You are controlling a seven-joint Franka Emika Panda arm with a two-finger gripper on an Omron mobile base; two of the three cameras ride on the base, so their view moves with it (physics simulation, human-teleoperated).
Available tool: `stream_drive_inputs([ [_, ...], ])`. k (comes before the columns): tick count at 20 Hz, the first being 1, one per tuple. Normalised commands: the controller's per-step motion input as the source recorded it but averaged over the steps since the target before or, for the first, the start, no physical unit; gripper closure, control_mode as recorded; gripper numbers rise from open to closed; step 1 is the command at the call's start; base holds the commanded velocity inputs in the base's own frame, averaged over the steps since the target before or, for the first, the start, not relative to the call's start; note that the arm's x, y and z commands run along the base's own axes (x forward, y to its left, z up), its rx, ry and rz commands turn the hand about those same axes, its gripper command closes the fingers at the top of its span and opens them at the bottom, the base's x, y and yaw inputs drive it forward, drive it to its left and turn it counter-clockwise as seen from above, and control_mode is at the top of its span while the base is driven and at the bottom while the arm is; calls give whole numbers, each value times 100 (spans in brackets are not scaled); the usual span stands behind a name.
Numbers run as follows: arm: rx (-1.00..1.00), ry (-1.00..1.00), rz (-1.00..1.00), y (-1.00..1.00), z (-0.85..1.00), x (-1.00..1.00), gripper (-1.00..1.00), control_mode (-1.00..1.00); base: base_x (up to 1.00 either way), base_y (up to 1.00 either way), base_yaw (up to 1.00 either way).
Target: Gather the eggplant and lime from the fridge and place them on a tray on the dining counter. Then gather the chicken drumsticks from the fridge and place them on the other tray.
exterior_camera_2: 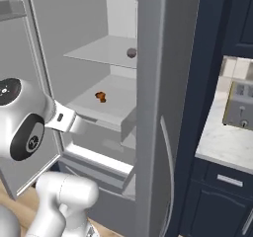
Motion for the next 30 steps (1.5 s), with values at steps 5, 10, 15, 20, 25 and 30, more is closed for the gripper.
stream_drive_inputs([
  [5,0,0,0,0,0,0,-100,100,29,42,-2],
  [10,0,0,0,0,0,0,-100,100,48,2,-5],
  [15,0,0,0,0,0,0,-100,100,59,0,-2],
  [20,0,0,0,0,0,0,-100,100,41,0,-6],
  [25,0,0,0,0,0,0,-100,100,22,0,-5],
  [30,0,0,0,0,0,0,-100,100,0,0,0],
])
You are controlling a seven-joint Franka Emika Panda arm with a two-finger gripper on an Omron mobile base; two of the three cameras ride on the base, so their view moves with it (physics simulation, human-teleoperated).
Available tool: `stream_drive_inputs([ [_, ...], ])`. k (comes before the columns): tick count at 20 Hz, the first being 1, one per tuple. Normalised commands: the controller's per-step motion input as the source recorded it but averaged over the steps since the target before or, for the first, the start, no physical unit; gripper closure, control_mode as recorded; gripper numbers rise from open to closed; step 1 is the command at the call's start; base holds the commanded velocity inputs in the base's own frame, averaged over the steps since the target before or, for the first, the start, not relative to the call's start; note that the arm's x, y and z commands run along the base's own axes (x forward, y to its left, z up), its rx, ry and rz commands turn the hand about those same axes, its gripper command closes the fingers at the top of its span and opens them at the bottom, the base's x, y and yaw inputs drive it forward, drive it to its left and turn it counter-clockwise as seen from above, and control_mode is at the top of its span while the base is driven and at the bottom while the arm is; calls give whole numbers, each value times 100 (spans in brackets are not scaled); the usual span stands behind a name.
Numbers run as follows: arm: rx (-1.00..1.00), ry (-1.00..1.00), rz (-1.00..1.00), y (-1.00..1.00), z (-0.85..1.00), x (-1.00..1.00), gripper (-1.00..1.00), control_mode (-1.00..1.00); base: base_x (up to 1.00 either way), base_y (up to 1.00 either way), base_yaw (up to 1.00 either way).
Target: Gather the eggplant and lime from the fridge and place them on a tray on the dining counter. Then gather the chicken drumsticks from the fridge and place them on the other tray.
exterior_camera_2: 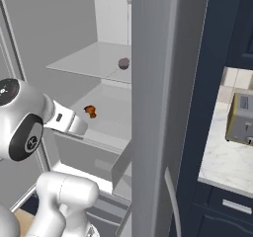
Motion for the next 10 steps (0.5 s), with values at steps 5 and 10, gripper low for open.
stream_drive_inputs([
  [5,0,1,17,0,-27,28,-100,-100,0,0,0],
  [10,0,2,31,8,-47,20,-100,-100,0,0,0],
])
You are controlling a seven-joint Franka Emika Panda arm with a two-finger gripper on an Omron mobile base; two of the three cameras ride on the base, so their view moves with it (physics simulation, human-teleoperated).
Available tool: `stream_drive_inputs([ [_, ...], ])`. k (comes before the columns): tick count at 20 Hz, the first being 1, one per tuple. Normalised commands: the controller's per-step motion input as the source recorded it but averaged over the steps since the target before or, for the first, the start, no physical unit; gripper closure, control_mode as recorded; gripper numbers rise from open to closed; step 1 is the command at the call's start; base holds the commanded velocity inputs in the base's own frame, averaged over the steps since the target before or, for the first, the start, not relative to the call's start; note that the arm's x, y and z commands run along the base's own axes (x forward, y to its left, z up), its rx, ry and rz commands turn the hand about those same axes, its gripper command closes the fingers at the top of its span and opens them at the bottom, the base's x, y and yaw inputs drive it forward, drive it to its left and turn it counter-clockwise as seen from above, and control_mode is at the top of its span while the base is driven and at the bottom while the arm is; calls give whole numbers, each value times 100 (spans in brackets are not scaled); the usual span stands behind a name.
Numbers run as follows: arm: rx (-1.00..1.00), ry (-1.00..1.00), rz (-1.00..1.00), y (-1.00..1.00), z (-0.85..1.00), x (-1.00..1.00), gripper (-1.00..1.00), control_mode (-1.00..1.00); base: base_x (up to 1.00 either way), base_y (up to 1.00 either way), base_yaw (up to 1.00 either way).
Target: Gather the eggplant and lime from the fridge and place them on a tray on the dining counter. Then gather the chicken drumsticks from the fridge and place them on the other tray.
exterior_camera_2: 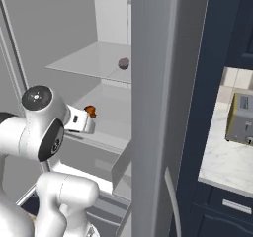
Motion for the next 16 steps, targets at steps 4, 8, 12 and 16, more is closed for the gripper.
stream_drive_inputs([
  [4,0,0,0,33,-24,50,-100,-100,0,0,0],
  [8,0,0,0,41,-21,69,-100,-100,0,0,0],
  [12,0,3,4,24,-29,61,-100,-100,0,0,0],
  [16,-3,11,7,22,-27,21,-100,-100,0,0,0],
])
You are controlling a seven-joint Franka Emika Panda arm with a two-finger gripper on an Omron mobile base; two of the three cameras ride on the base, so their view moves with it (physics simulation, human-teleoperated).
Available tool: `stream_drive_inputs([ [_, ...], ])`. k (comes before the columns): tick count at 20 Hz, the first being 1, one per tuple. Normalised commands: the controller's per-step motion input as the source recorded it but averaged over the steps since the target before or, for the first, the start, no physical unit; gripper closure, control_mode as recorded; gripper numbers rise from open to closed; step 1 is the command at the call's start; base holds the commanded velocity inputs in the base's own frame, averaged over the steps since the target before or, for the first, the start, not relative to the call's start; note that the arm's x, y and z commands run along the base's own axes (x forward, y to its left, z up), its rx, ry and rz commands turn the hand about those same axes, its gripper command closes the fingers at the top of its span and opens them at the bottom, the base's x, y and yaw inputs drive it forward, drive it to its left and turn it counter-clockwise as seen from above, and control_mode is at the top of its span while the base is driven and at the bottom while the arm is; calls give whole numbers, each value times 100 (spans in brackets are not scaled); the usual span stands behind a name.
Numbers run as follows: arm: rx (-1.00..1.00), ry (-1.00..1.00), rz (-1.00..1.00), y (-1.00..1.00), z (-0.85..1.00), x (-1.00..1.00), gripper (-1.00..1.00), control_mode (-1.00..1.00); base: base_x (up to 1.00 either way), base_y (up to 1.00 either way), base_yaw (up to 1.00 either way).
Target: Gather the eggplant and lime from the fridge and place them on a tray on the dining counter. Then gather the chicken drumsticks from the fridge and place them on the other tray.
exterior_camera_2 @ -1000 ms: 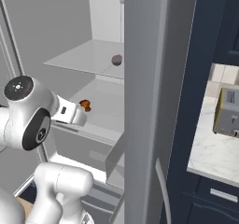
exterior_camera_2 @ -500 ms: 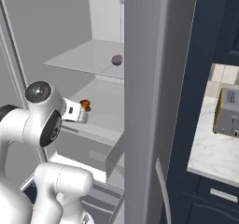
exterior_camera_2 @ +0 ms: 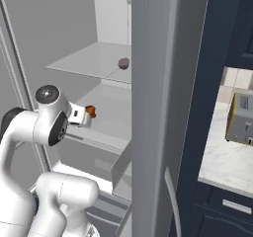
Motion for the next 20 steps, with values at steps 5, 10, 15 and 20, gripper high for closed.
stream_drive_inputs([
  [5,-3,16,1,18,-19,40,-100,-100,0,0,0],
  [10,0,0,0,2,-8,36,-100,-100,0,0,0],
  [15,0,-9,0,1,-21,22,-100,-100,0,0,0],
  [20,0,-4,0,0,-12,31,-100,-100,0,0,0],
])
